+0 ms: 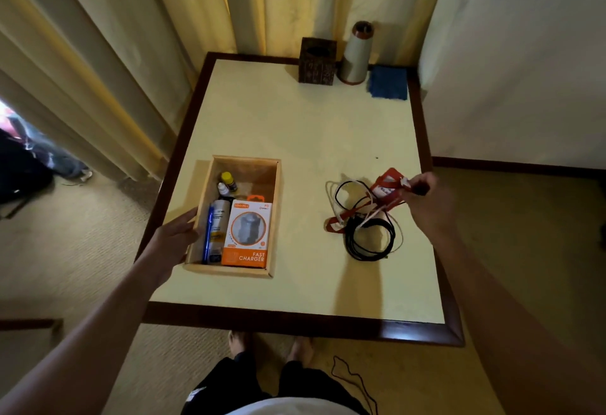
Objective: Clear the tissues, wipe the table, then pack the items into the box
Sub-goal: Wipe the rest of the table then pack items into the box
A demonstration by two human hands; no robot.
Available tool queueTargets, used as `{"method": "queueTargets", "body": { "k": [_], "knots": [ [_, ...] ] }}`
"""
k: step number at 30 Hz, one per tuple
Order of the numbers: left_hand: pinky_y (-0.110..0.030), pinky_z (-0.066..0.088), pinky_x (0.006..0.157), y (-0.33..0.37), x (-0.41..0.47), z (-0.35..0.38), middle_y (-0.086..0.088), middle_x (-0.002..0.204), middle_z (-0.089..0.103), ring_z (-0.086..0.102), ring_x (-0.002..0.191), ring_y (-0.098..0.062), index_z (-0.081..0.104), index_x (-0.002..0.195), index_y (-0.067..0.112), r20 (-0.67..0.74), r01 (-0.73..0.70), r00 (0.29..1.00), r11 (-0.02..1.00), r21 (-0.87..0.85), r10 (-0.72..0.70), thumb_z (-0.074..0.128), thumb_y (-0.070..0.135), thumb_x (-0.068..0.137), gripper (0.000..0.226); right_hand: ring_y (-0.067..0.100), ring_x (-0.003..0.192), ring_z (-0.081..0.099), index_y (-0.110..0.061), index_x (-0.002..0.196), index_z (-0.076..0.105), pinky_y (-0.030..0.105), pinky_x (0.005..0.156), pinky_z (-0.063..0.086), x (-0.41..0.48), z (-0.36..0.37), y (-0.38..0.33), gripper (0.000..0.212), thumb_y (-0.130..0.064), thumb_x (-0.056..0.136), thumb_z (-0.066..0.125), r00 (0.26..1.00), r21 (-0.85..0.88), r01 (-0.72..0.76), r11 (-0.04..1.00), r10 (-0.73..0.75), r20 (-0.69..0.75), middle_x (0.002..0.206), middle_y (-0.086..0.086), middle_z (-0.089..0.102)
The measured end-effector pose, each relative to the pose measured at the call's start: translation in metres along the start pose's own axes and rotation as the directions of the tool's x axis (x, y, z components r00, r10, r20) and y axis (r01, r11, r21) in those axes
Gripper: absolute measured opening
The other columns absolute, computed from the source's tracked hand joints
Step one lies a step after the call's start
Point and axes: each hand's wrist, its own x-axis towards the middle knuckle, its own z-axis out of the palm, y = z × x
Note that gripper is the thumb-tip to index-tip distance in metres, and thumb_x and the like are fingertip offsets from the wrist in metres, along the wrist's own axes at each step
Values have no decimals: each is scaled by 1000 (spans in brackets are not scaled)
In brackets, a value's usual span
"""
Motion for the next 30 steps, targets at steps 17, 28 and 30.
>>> {"method": "queueTargets", "body": {
  "k": [17,28,30],
  "knots": [
    [-29,48,83,25,16,-16,-6,143,59,61,115,-23,54,145,27,21,-170,982,828,535,188,70,14,95,54,-3,95,62,-19,94,65,1,69,47,-49,-5,-168,14,-18,90,79,850,-14,524,852,-524,-59,99,-6,70],
    [-14,46,82,178,-59,64,25,133,56,56,112,9,45,146,43,394,-786,618,533,313,681,80,51,84,72,1,98,67,-19,98,70,10,79,55,-80,-22,-242,15,-17,88,81,773,-35,634,772,-635,-12,100,-10,73],
    [-13,49,83,197,-76,73,27,122,61,56,107,15,52,138,44,385,-837,546,472,276,744,79,45,87,57,-2,95,68,-19,100,70,11,78,55,-85,-25,-252,17,-18,87,81,770,7,638,770,-638,9,99,-13,72]
  ]
}}
